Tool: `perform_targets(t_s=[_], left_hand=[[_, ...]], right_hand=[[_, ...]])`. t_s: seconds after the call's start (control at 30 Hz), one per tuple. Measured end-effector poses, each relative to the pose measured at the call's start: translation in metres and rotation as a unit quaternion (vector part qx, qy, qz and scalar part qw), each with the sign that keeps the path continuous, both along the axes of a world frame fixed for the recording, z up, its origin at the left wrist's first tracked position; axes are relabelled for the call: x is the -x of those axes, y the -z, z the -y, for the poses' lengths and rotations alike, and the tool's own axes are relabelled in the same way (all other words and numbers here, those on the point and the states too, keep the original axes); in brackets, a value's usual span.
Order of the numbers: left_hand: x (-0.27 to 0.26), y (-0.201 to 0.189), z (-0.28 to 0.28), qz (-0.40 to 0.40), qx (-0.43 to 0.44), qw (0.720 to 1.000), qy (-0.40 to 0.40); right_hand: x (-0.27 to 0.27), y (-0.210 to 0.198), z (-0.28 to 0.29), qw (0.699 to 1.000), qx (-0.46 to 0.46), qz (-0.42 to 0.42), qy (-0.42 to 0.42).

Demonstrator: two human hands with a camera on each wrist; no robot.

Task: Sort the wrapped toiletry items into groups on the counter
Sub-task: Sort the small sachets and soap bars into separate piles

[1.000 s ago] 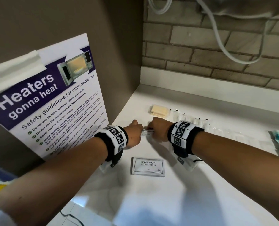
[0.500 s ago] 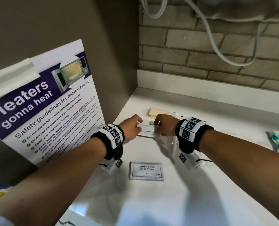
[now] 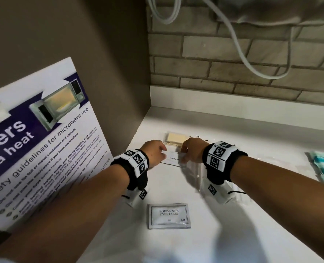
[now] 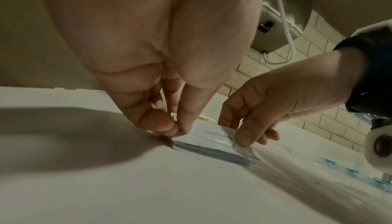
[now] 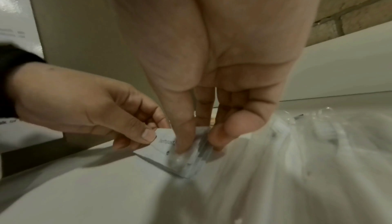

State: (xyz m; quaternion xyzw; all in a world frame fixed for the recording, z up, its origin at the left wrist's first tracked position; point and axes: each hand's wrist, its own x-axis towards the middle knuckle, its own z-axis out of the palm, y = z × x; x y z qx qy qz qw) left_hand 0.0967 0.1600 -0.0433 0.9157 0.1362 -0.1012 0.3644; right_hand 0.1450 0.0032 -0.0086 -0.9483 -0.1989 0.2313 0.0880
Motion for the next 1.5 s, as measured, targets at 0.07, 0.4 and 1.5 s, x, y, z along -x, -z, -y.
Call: perform_targets(t_s=[0.07, 0.4, 1.5], left_hand=[[-0.004, 0.003, 0.000, 0.001, -0.008, 1.000, -0.003], [-0.006, -0.004, -0.003, 0.007, -0.031, 0.999, 0.010], [-0.016, -0.018, 0.008, -0.041, -0.215, 0.961, 0.170]], right_hand=[[-0.001, 0.005, 0.000, 1.000, 0.004, 0.007, 0.010], [-0.004, 0.007, 0.006, 0.998, -0.024, 0.027, 0.043], [0.002, 0.005, -0.013, 0.967, 0.183, 0.130, -0.117]])
